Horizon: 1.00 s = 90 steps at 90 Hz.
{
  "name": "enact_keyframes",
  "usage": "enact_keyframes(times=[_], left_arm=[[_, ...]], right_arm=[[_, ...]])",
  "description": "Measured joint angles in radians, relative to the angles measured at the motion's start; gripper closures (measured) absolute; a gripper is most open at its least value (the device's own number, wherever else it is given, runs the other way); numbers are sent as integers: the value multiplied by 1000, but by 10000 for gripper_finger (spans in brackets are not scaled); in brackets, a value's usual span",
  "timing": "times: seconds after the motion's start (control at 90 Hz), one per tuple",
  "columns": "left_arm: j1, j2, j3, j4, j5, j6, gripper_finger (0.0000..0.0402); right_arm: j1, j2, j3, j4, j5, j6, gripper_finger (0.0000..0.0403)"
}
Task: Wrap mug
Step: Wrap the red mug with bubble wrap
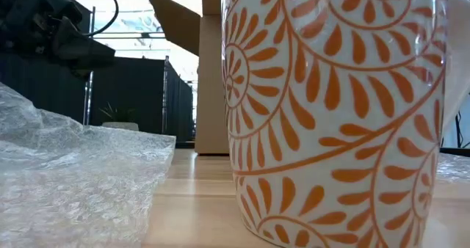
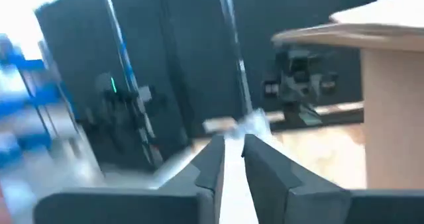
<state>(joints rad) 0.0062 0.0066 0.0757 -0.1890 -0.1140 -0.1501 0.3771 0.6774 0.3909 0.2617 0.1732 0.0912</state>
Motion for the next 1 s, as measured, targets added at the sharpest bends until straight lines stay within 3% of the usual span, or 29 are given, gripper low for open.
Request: enact_keyframes(times=[0.156,0.267,0.633,0.789,1.0], left_arm=[[0,0,0,0,0,0,275],[0,0,0,0,0,0,275],[0,0,0,0,0,0,275],[0,0,0,0,0,0,275],[0,0,0,0,0,0,275]], right_arm=[[84,205,180,-212,170,-147,316],[106,350,287,-350,221,-209,294],[110,798,672,-662,220,-222,230],[110,924,808,-798,183,-232,228],[108,1047,866,-814,114,-234,233]])
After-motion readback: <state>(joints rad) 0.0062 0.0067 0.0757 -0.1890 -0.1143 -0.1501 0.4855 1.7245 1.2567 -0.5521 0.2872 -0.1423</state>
